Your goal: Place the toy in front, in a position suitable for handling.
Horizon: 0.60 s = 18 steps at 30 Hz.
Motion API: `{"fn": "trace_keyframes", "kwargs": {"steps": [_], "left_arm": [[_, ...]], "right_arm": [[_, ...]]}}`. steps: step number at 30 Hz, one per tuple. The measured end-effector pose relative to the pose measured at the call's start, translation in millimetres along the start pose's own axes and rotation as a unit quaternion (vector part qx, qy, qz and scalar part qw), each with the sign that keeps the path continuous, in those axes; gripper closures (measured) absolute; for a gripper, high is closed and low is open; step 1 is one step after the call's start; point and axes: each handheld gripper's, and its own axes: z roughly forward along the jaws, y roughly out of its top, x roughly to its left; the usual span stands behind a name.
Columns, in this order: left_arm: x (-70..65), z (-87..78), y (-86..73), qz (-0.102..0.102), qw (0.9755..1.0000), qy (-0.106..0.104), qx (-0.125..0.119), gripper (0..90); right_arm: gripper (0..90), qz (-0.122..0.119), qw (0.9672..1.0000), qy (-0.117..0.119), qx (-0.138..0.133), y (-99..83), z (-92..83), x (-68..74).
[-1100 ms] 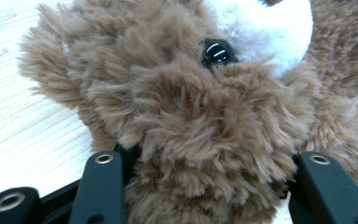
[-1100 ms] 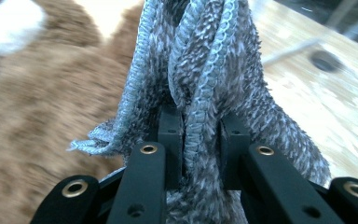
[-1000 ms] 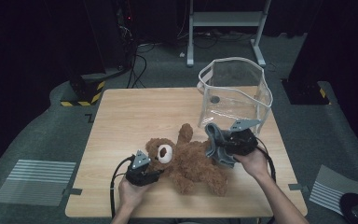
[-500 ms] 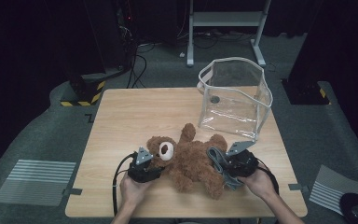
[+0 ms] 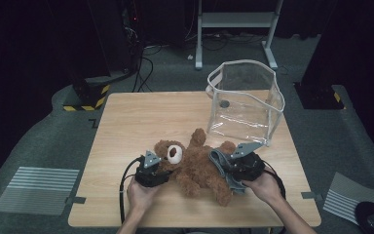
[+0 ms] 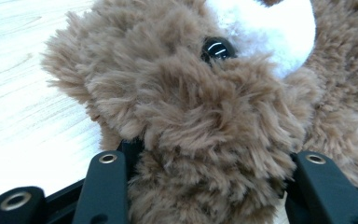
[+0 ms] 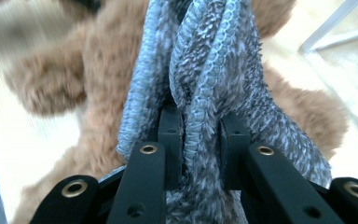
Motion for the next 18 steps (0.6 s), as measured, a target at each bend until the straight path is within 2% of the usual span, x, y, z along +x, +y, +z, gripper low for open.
{"fn": "trace_keyframes", "kwargs": {"steps": [1, 3, 5, 7, 8, 11, 14, 15, 17, 18], "left_arm": [[0.0, 0.0, 0.0, 0.0, 1.0, 0.0, 0.0, 50.4], [-0.5, 0.2, 0.4, -0.001, 1.0, 0.0, 0.0, 50.5], [-1.4, 0.0, 0.3, -0.005, 1.0, 0.002, 0.0, 50.6], [-1.8, 0.0, 0.4, -0.006, 1.0, 0.002, 0.0, 50.6], [-2.5, 0.1, 1.3, -0.008, 1.0, 0.005, 0.001, 50.8], [-2.8, 0.7, 2.8, -0.009, 0.9999, 0.007, 0.003, 51.0], [-5.2, 2.1, 5.8, -0.011, 0.9999, 0.011, 0.005, 51.2], [-5.2, 2.1, 5.8, -0.011, 0.9999, 0.011, 0.005, 51.2], [-6.8, 3.2, 7.1, -0.014, 0.9998, 0.011, 0.007, 51.2], [-8.2, 4.5, 8.3, -0.015, 0.9998, 0.011, 0.008, 51.2]], "right_arm": [[75.5, 0.0, 1.0, 0.0, 0.0, 0.0, 0.0, 0.0], [75.6, -0.002, 0.9998, -0.001, 0.019, -7.3, 3.3, 1.1], [75.6, 0.003, 0.9987, -0.003, 0.05, -22.6, 4.1, 0.0], [75.6, 0.006, 0.9984, -0.004, 0.056, -27.4, 3.0, -1.1], [75.6, 0.014, 0.9986, -0.006, 0.05, -32.8, -3.0, -3.4], [75.6, 0.022, 0.9996, -0.01, 0.016, -27.8, -18.7, -5.4], [75.5, 0.016, 0.9996, -0.013, -0.019, -13.0, -33.6, -4.1], [75.5, 0.016, 0.9996, -0.013, -0.019, -13.0, -33.6, -4.1], [75.5, 0.006, 0.9991, -0.005, -0.041, 4.1, -40.4, 1.2], [75.5, 0.001, 0.999, -0.002, -0.044, 9.3, -39.7, 4.3]]}}
